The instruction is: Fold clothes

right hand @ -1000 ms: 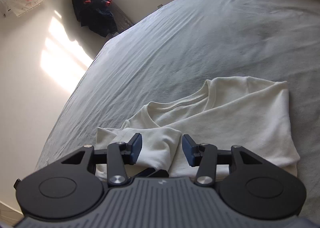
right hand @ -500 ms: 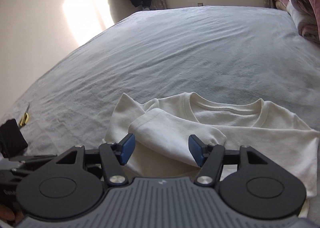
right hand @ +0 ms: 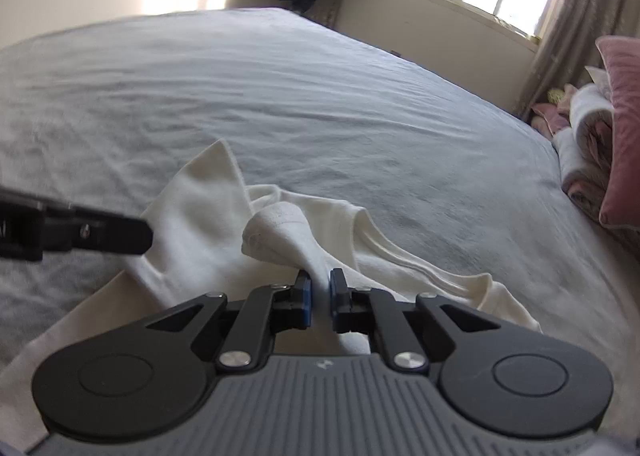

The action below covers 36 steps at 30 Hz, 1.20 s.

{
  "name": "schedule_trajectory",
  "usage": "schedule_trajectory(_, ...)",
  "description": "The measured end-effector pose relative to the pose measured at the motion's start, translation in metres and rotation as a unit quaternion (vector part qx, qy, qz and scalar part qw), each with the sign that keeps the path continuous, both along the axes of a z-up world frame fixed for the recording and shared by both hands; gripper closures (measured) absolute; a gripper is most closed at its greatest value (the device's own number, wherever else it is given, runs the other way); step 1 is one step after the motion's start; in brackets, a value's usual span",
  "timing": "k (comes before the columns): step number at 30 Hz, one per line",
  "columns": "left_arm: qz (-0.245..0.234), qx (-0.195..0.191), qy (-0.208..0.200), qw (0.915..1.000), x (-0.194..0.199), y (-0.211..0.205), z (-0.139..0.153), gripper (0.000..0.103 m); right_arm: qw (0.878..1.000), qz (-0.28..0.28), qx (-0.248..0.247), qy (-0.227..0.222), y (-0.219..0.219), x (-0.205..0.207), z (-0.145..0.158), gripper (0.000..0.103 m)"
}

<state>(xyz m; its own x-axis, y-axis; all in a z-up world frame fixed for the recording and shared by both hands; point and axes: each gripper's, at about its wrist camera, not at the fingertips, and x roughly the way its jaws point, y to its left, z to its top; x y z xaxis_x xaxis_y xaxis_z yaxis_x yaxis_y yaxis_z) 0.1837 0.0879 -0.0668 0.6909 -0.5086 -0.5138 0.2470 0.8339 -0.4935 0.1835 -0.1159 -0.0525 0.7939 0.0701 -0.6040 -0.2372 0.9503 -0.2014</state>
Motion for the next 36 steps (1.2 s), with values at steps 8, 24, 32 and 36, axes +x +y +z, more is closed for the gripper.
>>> schedule_trajectory(8, -0.034, 0.088, 0.033, 0.995, -0.003, -0.02, -0.014, 0.072, 0.984, -0.11, 0.137, -0.001, -0.115, -0.035, 0.022, 0.097)
schedule_trajectory(24, -0.06, 0.04, 0.091, 0.9932, 0.022, 0.012, 0.01, 0.056, 0.946, -0.115, 0.299, 0.04, -0.21, -0.093, -0.01, 0.059)
schedule_trajectory(32, 0.013, -0.087, 0.134, 0.9871, 0.073, 0.026, -0.02, 0.058, 0.91, -0.152, 0.383, 0.034, -0.244, -0.08, -0.017, 0.059)
schedule_trajectory(36, 0.033, -0.141, 0.141, 0.9794, 0.087, 0.024, -0.036, 0.061, 0.925, -0.162, 0.34, 0.046, -0.234, -0.064, -0.021, 0.069)
